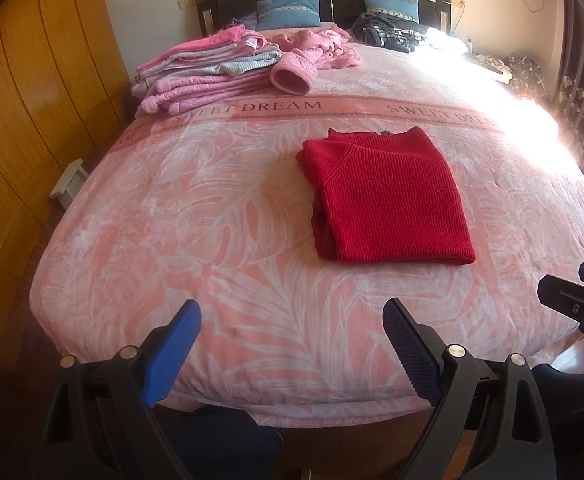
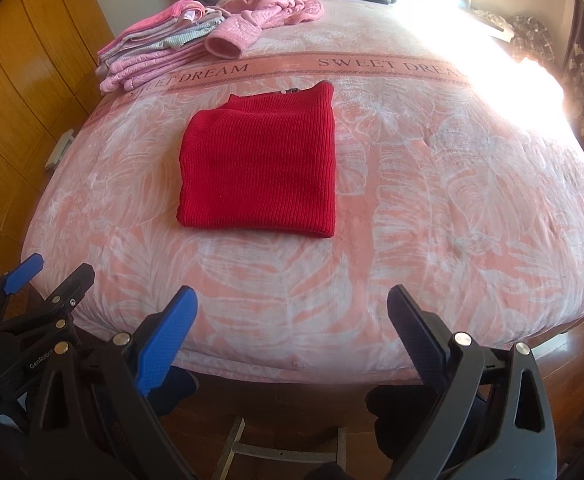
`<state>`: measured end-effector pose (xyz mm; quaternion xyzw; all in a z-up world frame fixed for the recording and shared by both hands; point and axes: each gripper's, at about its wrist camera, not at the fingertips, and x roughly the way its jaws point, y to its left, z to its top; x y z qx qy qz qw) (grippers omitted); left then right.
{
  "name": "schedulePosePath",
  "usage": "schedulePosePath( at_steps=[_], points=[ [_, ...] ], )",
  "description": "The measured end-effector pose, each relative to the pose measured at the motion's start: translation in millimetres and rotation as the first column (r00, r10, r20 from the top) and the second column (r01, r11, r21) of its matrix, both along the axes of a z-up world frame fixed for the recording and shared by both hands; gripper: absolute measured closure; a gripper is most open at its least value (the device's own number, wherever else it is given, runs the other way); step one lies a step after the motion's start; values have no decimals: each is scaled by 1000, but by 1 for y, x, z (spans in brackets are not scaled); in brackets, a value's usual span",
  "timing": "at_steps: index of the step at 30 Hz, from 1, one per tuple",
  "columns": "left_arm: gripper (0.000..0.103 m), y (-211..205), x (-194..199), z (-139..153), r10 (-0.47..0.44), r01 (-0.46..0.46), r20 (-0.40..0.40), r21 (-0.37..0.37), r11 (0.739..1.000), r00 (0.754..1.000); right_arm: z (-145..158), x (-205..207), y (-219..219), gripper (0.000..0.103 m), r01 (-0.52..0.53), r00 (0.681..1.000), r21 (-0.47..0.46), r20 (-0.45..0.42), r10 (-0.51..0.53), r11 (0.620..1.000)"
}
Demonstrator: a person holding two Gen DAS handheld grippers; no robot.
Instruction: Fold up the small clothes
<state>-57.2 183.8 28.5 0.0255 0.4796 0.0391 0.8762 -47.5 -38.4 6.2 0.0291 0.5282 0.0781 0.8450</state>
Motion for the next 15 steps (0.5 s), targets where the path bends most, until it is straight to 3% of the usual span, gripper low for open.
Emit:
schedulePosePath(
  at_steps=[15],
  points=[
    [10, -1, 3, -10, -7, 8, -30, 12, 1000, 1000, -13, 2, 3, 8, 2, 1000, -64, -20, -3, 998]
  ],
)
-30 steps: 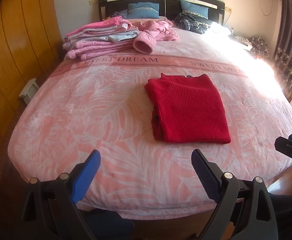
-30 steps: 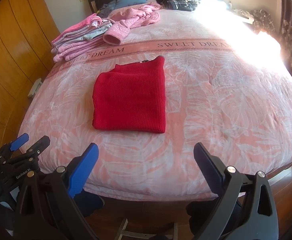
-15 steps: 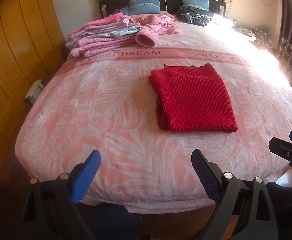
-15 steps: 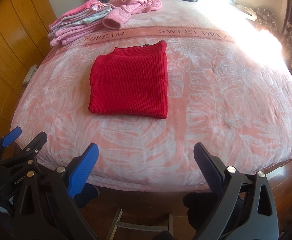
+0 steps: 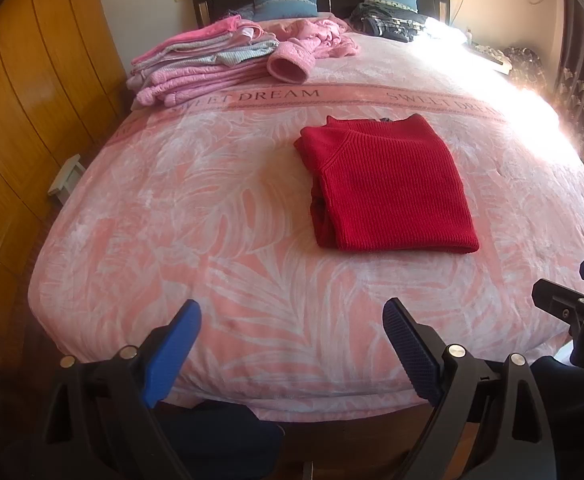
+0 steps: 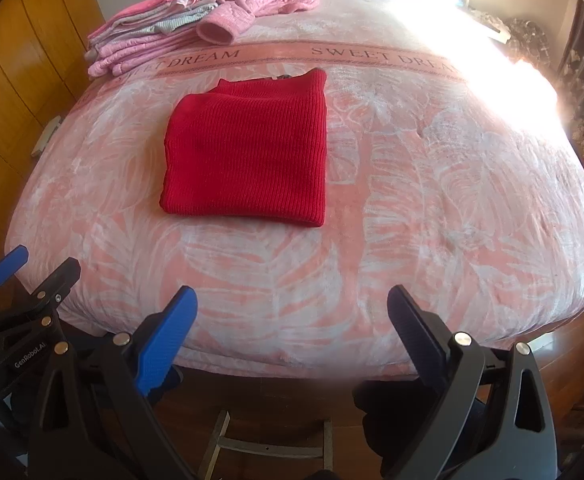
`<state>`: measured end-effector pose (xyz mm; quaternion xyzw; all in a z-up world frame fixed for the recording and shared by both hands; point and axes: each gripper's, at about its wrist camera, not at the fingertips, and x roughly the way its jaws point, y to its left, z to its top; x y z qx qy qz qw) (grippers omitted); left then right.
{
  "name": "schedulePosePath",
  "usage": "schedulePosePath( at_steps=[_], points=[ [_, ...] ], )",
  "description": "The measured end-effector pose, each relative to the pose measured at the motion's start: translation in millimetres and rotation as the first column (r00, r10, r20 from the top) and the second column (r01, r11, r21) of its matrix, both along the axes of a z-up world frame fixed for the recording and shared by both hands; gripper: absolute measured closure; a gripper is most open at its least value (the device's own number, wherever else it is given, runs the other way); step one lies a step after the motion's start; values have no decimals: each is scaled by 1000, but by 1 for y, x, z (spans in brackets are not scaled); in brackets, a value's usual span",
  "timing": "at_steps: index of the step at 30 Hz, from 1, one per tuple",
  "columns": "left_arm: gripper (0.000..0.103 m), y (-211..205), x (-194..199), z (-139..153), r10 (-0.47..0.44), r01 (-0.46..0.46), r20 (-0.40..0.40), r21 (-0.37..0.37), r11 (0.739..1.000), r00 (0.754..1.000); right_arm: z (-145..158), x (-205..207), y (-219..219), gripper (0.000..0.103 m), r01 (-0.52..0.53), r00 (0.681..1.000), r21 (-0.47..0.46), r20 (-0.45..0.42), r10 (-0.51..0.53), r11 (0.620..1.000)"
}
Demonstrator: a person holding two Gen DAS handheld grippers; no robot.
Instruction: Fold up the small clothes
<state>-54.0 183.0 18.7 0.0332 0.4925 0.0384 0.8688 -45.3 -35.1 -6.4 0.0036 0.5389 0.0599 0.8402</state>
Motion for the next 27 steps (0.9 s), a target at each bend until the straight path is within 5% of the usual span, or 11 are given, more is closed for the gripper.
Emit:
schedulePosePath(
  at_steps=[27],
  points=[
    [10, 7, 1, -1, 9, -8, 17, -7, 1000, 1000, 3, 0, 1, 8, 12, 999, -88, 54, -7, 996]
  ],
)
